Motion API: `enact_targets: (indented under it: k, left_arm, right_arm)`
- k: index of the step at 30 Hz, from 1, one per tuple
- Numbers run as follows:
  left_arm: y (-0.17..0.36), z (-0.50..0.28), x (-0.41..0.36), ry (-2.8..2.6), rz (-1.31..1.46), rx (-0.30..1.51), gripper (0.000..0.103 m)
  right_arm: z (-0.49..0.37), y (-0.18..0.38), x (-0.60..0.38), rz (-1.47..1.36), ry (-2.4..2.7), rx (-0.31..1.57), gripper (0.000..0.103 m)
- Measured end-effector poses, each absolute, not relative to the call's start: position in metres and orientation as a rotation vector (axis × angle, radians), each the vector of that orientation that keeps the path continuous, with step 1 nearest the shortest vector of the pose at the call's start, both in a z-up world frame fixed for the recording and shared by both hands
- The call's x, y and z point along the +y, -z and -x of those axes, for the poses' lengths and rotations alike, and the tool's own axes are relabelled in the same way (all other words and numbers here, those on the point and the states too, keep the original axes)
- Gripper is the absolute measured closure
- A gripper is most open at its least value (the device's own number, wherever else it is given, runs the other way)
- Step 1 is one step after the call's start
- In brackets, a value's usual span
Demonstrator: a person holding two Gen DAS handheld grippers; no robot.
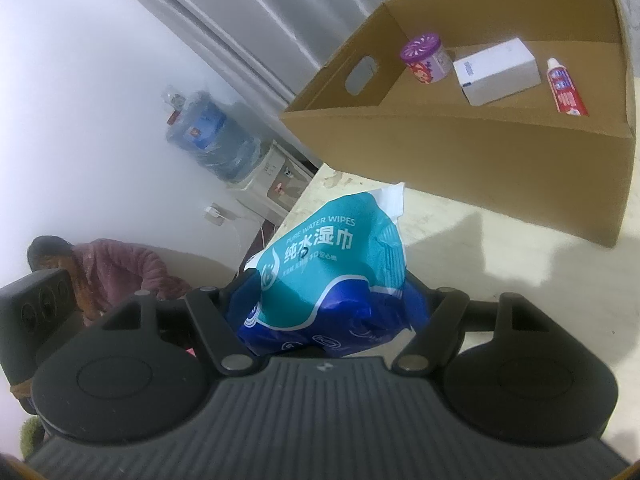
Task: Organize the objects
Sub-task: 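Lift the wet-wipe pack with the right gripper and carry it over the cardboard box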
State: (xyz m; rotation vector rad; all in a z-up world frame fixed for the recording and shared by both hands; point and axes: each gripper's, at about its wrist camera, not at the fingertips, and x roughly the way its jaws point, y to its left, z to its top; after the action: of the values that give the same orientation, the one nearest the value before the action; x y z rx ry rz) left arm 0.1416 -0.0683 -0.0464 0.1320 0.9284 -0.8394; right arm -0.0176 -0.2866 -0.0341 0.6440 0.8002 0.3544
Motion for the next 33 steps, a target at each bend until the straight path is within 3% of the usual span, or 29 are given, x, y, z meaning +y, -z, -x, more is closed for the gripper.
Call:
enact_targets:
  k: [33]
  left_arm:
    - [0.031, -0.139, -0.064, 0.815, -0.136, 0.859, 0.043]
  right_arm:
    - [0.018, 0.013, -0.277, -0.636, -0.368, 0.768, 0.030]
